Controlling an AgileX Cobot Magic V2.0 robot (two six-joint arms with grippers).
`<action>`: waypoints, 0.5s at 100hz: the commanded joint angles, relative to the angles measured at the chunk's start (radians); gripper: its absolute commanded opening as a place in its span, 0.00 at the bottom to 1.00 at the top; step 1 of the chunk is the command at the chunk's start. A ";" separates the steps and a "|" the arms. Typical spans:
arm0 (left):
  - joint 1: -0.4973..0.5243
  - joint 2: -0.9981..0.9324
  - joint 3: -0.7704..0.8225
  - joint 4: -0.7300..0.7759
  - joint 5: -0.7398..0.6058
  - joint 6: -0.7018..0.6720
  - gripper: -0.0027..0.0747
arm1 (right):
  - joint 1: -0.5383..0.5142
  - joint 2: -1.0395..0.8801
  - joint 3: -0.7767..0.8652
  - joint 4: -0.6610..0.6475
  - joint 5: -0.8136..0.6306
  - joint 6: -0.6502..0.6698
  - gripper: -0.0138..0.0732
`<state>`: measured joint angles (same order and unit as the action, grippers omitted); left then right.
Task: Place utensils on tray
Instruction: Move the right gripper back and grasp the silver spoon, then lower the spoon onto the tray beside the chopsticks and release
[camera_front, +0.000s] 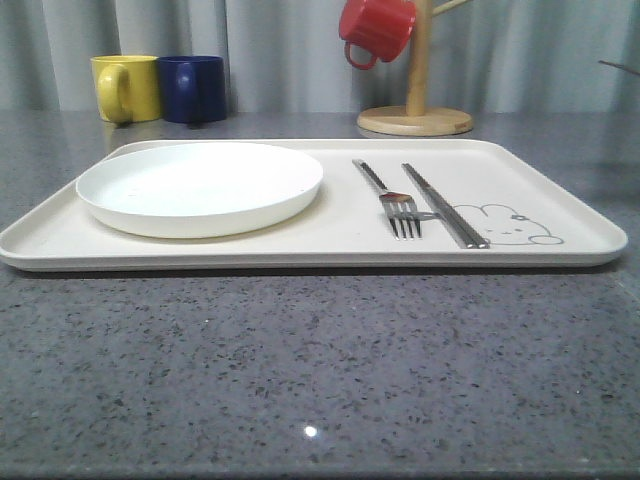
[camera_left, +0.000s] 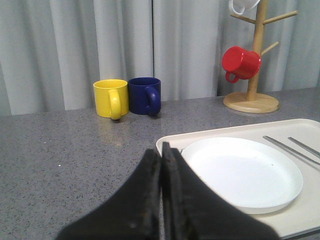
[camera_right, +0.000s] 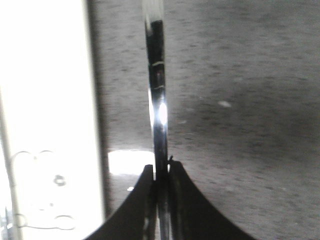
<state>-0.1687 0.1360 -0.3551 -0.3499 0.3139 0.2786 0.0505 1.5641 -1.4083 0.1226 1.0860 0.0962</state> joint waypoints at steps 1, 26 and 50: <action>-0.007 0.012 -0.028 -0.011 -0.082 -0.003 0.01 | 0.068 -0.028 -0.022 -0.047 -0.058 0.070 0.09; -0.007 0.012 -0.028 -0.011 -0.082 -0.003 0.01 | 0.272 0.026 -0.021 -0.189 -0.131 0.254 0.09; -0.007 0.012 -0.028 -0.011 -0.082 -0.003 0.01 | 0.308 0.109 -0.021 -0.162 -0.170 0.281 0.09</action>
<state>-0.1687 0.1360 -0.3551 -0.3499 0.3139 0.2786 0.3594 1.6879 -1.4083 -0.0374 0.9576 0.3690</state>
